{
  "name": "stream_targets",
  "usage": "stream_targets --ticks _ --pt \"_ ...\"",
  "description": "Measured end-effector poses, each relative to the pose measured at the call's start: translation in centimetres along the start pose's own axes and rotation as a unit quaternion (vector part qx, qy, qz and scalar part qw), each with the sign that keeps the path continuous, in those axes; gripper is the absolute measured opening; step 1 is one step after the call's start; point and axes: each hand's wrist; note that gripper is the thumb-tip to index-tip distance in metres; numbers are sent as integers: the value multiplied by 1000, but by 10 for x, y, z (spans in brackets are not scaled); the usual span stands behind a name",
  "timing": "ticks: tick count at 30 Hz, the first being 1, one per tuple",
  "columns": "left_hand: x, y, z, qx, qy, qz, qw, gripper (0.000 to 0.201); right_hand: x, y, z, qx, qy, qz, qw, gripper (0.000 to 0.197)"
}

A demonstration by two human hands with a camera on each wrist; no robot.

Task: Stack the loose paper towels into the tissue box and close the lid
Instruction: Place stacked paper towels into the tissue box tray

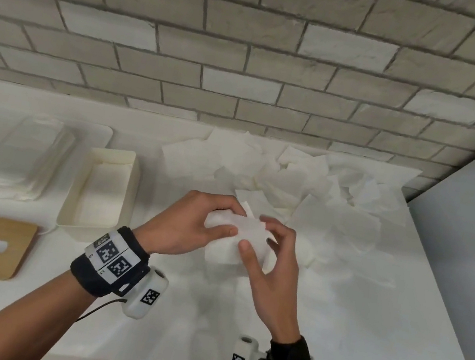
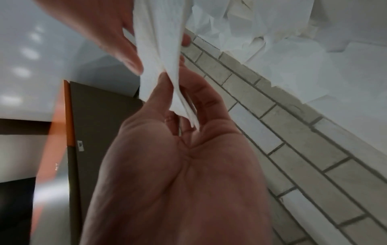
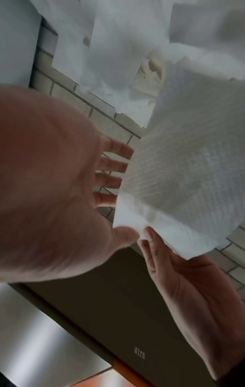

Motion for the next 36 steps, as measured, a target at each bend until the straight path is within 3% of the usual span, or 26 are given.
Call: stream_targets --ticks 2,4,7,9,11,13,15,17,19,20,22,25,28,32,34,36 --pt "1 0 -6 -7 4 17 1000 36 3 4 1 35 12 46 998 52" --pt "2 -1 -7 -20 1 0 1000 51 5 10 0 61 35 55 996 38" --pt "3 9 2 -129 -24 -125 983 66 10 17 2 110 52 -11 993 21" --pt "4 24 12 -239 -64 -177 953 56 17 18 4 126 60 -17 990 18" --pt "5 38 28 -264 -75 -207 939 30 29 13 0 87 47 5 995 20" --pt "6 43 39 -272 -72 -240 929 19 51 3 -23 30 51 -42 997 28" --pt "8 40 42 -275 -64 -260 924 20 84 -8 -63 -47 139 -176 973 44" --pt "9 36 41 -280 -65 -267 920 23 114 -21 -105 -114 287 -247 919 71" --pt "10 35 40 -278 -78 -272 918 25 133 -29 -139 -141 396 -198 885 90" --pt "11 35 41 -276 -84 -275 917 24 138 -32 -150 -149 417 -168 881 90" --pt "14 34 44 -275 -95 -284 914 21 144 -36 -160 -149 397 -159 891 75" --pt "18 32 47 -264 -107 -295 912 20 144 -40 -148 -143 284 -216 923 39" --pt "22 28 49 -258 -109 -307 910 24 139 -46 -124 -191 155 -236 940 33" --pt "26 24 53 -266 -89 -305 910 20 123 -62 -80 -245 74 -173 951 41" --pt "28 21 53 -262 -79 -303 913 24 109 -69 -40 -196 43 -116 973 30" --pt "32 19 51 -257 -80 -294 917 23 88 -70 2 -97 -3 -1 995 18"
Point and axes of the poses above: each hand's wrist, its own x-axis towards the middle knuckle, its own y-axis out of the palm, z = x × y, and after that the axes turned 13 degrees about -x, right-handed
